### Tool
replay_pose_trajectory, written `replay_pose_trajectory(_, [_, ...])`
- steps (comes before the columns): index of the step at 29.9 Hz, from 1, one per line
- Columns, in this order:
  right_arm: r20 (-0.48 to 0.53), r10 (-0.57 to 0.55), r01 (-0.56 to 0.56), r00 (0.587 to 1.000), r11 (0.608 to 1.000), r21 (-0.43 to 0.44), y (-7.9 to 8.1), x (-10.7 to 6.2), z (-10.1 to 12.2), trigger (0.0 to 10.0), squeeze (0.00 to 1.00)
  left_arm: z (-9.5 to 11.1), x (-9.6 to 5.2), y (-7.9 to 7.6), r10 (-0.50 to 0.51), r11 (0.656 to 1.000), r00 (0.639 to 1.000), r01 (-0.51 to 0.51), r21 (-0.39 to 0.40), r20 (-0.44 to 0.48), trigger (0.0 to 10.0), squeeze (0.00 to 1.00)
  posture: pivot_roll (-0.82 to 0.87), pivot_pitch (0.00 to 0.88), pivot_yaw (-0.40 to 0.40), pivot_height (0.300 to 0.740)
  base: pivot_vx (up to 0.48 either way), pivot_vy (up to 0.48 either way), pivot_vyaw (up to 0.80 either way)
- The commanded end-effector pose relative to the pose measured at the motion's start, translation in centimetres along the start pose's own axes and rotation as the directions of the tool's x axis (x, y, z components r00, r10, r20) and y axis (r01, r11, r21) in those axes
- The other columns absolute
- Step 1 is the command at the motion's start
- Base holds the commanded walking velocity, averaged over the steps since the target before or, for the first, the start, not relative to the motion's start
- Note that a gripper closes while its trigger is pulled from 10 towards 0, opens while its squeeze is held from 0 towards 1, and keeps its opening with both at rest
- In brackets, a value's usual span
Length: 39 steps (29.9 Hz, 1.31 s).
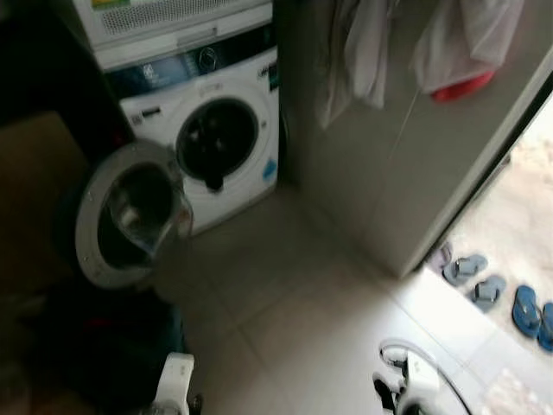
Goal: Clothes washing
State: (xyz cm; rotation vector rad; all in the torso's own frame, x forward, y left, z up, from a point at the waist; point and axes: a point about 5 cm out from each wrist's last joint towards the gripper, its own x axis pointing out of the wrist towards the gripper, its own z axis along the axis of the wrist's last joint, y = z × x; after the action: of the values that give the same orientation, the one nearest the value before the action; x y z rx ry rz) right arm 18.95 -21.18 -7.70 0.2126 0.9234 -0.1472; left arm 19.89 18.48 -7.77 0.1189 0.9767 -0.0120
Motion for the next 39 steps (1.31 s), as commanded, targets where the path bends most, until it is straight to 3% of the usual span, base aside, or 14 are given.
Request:
replay_pose_trajectory(1, [-0.028,-0.022,0.023,0.999,0.999,0.032,-0.75,-0.28,-1.07,10.0,0.0,-0.47,-0.02,-0.32,-0.01,1.0,1.0,0.01,0.002,-0.025,10.0,0.0,0.03,0.051,0.004,0.74,0.0,0.48,0.0])
replay_pose_trajectory(26, [-0.035,-0.028,0.029,0.999,0.999,0.03,-0.87,-0.26,-0.91,10.0,0.0,-0.28,0.01,-0.39,-0.008,1.0,1.0,0.008,-0.005,-0.022,10.0,0.0,0.05,0.084,0.0,0.74,0.0,0.372,0.0])
replay_pose_trajectory(31, [-0.051,-0.023,0.023,0.998,1.0,0.013,-0.88,-0.25,-0.93,10.0,0.0,-0.21,0.02,-0.37,-0.006,1.0,1.0,0.006,-0.001,-0.02,10.0,0.0,0.04,0.09,0.001,0.74,0.0,0.202,-0.8])
replay_pose_trajectory(33, [-0.053,-0.02,0.021,0.998,1.0,0.02,-0.85,-0.24,-0.93,10.0,0.0,-0.15,0.03,-0.33,-0.007,0.999,1.0,0.008,0.043,-0.026,10.0,0.0,0.05,0.094,0.001,0.74,0.0,0.0,-0.8])
replay_pose_trajectory(39, [-0.052,-0.023,0.024,0.998,1.0,0.019,-0.87,-0.24,-0.9,10.0,0.0,-0.16,0.03,-0.33,-0.006,1.0,1.0,0.007,0.031,-0.025,10.0,0.0,0.05,0.094,0.001,0.74,0.0,0.0,-0.69])
